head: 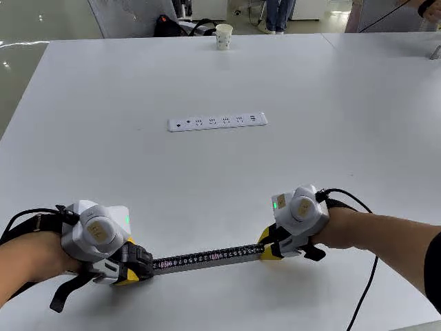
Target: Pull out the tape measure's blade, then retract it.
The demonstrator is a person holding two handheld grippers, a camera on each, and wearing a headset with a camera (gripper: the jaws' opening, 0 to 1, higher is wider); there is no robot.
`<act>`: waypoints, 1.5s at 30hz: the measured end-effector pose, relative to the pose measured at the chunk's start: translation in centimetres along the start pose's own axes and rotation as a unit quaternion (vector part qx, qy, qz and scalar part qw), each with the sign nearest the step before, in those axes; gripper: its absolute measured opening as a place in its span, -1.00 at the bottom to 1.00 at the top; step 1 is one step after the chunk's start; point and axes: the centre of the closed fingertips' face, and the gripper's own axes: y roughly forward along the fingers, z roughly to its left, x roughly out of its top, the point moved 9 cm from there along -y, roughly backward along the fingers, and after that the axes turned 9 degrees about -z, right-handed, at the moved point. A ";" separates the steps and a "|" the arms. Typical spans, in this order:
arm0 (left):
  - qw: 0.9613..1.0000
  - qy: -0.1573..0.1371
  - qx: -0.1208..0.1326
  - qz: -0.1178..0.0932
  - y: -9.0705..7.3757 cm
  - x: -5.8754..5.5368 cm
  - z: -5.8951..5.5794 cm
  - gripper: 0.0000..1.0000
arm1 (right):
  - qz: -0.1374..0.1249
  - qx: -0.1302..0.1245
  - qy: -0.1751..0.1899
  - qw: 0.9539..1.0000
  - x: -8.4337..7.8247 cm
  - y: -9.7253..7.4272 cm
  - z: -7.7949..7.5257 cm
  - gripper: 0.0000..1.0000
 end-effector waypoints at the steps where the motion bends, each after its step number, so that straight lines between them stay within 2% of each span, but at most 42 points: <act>1: 1.000 0.000 0.000 0.000 0.0 0.0 0.0 -0.34 | 0.000 0.000 0.000 1.000 0.0 0.0 0.0 -0.82; 36: 1.000 -0.001 0.000 0.000 0.0 0.0 0.0 -0.34 | 0.003 -0.003 0.008 1.000 -0.7 -0.7 0.0 -0.82; 38: 1.000 0.000 0.000 -0.001 0.0 0.0 -0.1 -0.34 | 0.009 -0.001 0.000 1.000 -0.6 -0.7 0.0 -0.81; 41: 1.000 -0.001 -0.001 -0.004 0.0 0.0 -0.1 -0.33 | 0.018 0.002 -0.009 1.000 -0.3 -0.6 0.1 -0.80; 45: 1.000 -0.006 0.005 -0.016 0.0 0.0 -0.1 -0.33 | 0.019 0.005 0.000 1.000 -0.3 -0.6 -0.2 -0.79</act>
